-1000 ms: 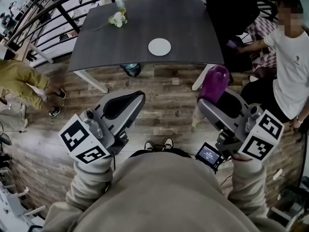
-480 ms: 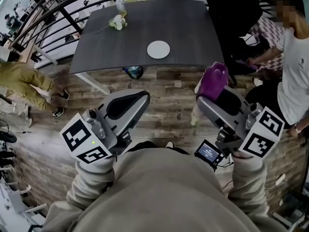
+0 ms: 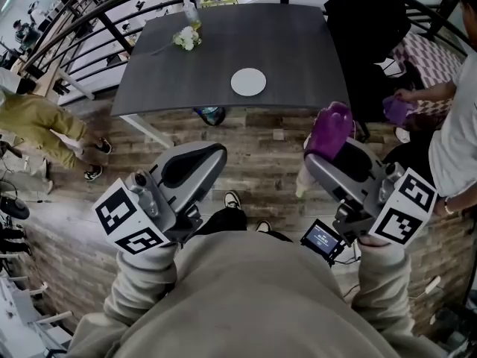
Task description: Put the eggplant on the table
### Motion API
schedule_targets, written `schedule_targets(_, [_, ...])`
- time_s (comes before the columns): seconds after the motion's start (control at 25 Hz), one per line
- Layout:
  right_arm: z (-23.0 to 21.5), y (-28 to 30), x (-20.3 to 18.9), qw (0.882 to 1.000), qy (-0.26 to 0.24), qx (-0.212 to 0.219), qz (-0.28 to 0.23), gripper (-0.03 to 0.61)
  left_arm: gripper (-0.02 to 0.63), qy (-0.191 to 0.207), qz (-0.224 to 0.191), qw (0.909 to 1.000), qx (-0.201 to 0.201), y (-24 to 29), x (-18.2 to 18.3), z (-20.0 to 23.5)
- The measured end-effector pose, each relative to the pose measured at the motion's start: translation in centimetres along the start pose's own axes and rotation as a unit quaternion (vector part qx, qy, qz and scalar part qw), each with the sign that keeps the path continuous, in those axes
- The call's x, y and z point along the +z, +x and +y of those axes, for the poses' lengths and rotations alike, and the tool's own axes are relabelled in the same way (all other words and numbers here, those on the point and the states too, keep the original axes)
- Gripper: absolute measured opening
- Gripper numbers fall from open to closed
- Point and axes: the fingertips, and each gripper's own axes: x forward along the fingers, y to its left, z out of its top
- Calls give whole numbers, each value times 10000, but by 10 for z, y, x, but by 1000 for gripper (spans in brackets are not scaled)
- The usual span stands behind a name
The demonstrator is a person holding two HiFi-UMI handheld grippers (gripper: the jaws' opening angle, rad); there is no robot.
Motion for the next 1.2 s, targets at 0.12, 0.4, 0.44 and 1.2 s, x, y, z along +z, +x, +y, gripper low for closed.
schedule_targets(0.12, [-2, 4, -1, 10000, 13, -23, 33, 211, 5, -5, -6, 10000, 5, 2, -1, 7])
schedule_targets(0.4, [-15, 16, -2, 9996, 55, -157, 224, 212, 5, -34, -68, 9999, -75, 16, 0, 31])
schedule_targets(0.44, [-18, 19, -1, 9995, 47, -177, 260, 211, 5, -27, -80, 9999, -80, 18, 1, 36])
schedule_targets(1.2, [-74, 179, 43, 9978, -78, -313, 579, 212, 5, -24, 27, 9997, -231, 28, 34, 201])
